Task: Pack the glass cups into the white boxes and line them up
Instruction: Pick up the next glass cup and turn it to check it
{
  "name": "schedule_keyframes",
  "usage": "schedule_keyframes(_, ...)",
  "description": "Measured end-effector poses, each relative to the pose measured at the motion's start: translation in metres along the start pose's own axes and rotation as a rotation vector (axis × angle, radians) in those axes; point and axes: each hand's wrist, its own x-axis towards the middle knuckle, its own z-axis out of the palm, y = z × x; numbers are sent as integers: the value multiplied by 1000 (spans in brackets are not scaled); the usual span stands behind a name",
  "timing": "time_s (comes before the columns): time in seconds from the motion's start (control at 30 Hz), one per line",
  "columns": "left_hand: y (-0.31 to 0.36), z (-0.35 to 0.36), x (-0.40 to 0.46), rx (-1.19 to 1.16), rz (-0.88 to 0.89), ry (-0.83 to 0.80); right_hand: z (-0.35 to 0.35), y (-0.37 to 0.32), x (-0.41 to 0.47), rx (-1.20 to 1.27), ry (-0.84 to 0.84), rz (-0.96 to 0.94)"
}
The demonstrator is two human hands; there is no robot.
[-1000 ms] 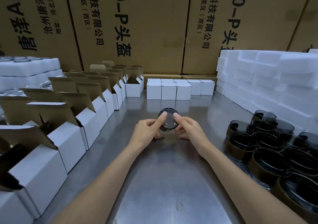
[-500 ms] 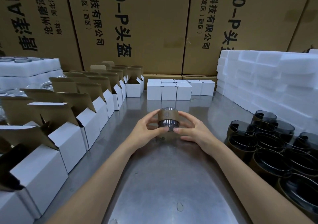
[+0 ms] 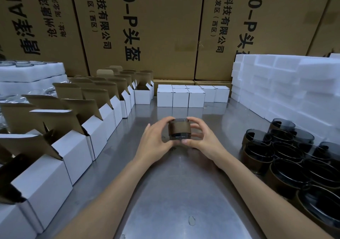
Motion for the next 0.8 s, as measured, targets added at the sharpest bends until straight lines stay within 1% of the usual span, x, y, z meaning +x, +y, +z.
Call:
schedule_keyframes(0.1,-1,2,-1,-13,-11,-32,3,2,0,-48,2,-43)
schedule_keyframes(0.2,-2,4,-2,51,22,-40,8,3,0,-106,84,-91)
schedule_keyframes(0.3,-1,3,-2,150,122,10,11,3,-2,-267,183,-169)
schedule_keyframes(0.37,0,1,-1,176,151,59,14,2,-4,-355,232,-225)
schedule_keyframes(0.43,0,0,-1,137,102,76,17,1,-4,-397,236,-268)
schedule_keyframes(0.53,-1,0,-1,-18,6,36,19,1,-2,-348,207,-242)
schedule_keyframes(0.6,-1,-1,-1,-62,-3,5,19,4,0,-359,221,-239)
schedule_keyframes(0.73,-1,0,0,46,116,35,18,5,0,-426,281,-302)
schedule_keyframes(0.8,0,0,-1,78,116,57,17,4,-1,-455,264,-319)
